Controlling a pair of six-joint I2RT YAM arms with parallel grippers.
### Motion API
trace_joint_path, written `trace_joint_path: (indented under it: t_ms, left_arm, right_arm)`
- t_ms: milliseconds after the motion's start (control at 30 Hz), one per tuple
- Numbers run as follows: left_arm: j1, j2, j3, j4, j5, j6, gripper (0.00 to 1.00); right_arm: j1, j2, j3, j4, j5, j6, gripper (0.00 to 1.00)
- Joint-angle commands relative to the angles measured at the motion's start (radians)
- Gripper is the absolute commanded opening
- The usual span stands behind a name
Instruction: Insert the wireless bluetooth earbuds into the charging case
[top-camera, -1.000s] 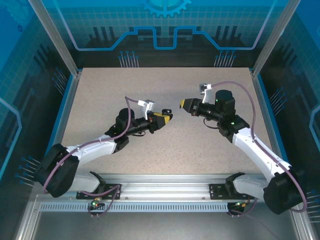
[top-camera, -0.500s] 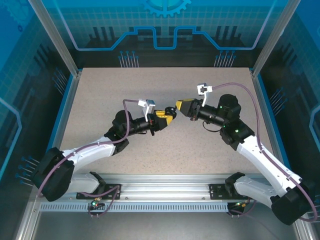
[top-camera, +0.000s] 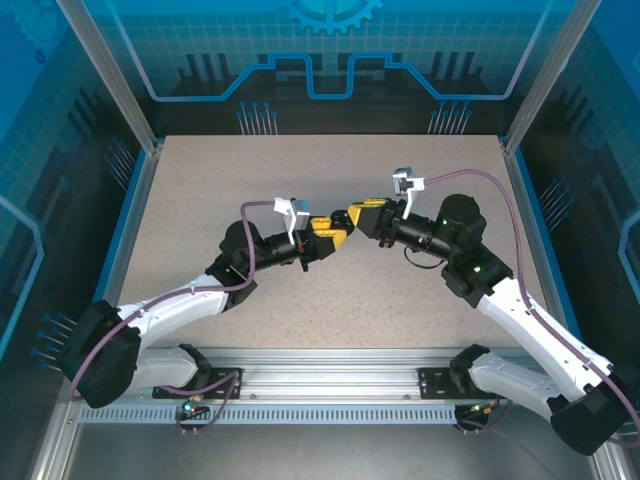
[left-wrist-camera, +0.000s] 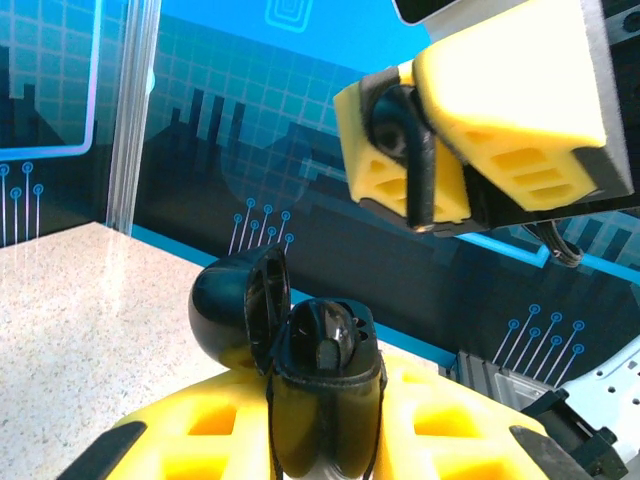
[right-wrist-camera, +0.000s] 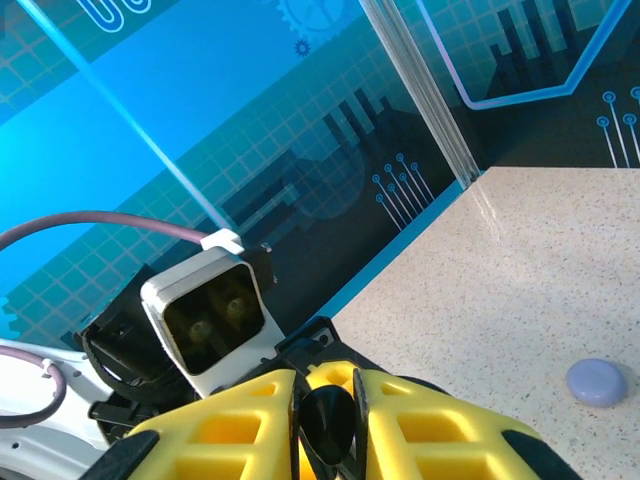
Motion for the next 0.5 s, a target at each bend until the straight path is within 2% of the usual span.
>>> trace_joint_path:
  t_ms: [0,467]
  left_arm:
    - [-0.009,-0.031,0.048,0.048,0.023,0.050,0.02]
    - [-0.029,-0.051,0.049,0.064,0.039,0.105,0.04]
  right_arm:
    - [0.019,-0.022,0.023,0.025,0.030,-0.036,0.22]
    - [0.046,-0.057,-0.005,0.075,0.069,-0.047,0.22]
